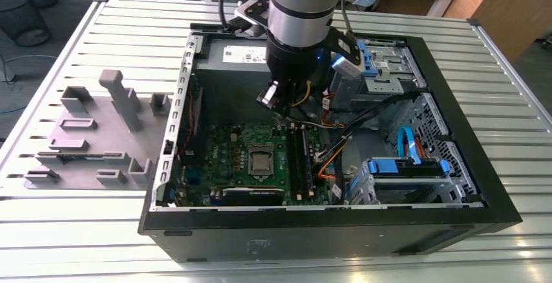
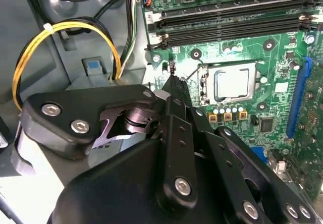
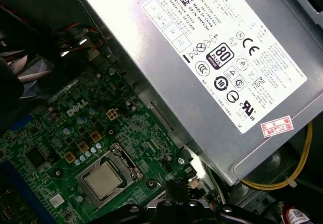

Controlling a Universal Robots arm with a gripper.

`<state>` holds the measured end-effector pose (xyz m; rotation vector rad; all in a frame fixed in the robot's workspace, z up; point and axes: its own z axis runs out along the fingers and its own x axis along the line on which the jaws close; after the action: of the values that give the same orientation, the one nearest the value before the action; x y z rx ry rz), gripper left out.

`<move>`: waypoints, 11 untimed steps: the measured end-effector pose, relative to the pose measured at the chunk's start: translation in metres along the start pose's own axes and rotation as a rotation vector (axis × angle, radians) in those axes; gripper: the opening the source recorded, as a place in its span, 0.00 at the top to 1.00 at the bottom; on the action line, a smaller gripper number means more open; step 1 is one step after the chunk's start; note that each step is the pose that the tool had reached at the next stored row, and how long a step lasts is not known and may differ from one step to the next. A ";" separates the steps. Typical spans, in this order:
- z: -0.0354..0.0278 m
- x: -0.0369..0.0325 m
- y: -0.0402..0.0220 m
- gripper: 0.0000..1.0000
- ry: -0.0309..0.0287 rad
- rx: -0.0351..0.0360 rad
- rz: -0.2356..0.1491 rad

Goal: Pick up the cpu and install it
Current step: 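Install the first cpu locking lever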

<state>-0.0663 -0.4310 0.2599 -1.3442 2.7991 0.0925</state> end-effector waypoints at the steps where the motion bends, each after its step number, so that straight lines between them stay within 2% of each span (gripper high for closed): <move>1: 0.0006 -0.0001 -0.0001 0.89 0.0000 0.0000 0.000; 8: 0.0017 -0.0001 -0.0002 0.89 0.0002 0.0001 0.000; 11: 0.0045 0.0001 -0.0003 0.89 0.0002 0.0001 0.000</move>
<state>-0.0661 -0.4310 0.2554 -1.3442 2.7992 0.0923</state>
